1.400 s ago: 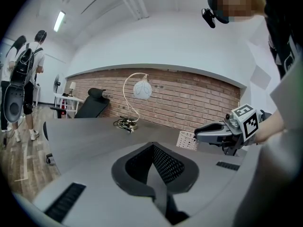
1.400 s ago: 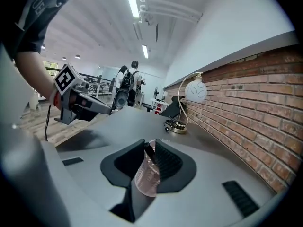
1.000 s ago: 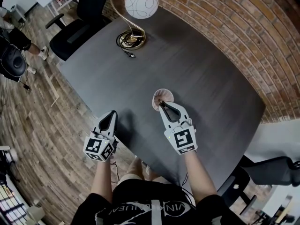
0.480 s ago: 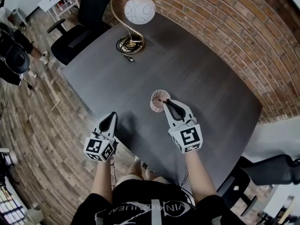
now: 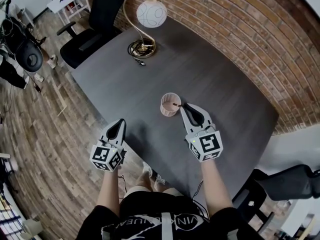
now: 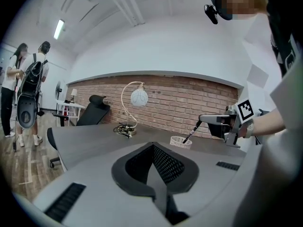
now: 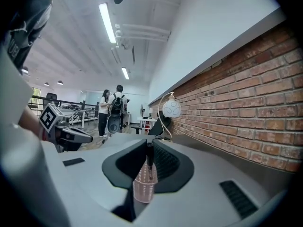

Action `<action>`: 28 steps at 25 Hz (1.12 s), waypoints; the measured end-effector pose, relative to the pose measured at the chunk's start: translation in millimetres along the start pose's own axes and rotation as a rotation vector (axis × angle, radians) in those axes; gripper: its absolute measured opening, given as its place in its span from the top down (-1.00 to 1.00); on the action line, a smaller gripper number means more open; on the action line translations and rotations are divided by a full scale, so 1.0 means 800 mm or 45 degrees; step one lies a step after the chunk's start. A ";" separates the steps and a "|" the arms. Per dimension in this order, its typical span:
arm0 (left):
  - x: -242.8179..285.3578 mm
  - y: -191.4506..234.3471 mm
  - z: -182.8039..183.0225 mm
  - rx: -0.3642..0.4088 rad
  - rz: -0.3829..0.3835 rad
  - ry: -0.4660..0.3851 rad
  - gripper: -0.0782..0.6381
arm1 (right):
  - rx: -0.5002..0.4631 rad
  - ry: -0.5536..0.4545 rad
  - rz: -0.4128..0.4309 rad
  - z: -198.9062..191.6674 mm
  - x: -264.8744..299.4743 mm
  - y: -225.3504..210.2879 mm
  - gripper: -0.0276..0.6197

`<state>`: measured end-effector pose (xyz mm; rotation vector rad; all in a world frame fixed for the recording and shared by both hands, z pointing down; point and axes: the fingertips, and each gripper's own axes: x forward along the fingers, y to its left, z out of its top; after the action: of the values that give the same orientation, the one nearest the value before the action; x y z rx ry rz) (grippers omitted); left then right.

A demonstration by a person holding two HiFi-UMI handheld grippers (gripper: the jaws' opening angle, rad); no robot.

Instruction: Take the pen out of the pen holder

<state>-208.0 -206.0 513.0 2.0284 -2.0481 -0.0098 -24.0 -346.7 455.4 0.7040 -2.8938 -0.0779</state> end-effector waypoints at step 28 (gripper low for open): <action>-0.057 -0.029 0.014 0.016 0.058 -0.068 0.74 | -0.031 -0.051 -0.030 0.030 -0.081 0.002 0.75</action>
<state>-187.6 -163.4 489.9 2.0094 -2.1308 -0.0427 27.8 -315.6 422.3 0.7410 -2.9174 -0.1316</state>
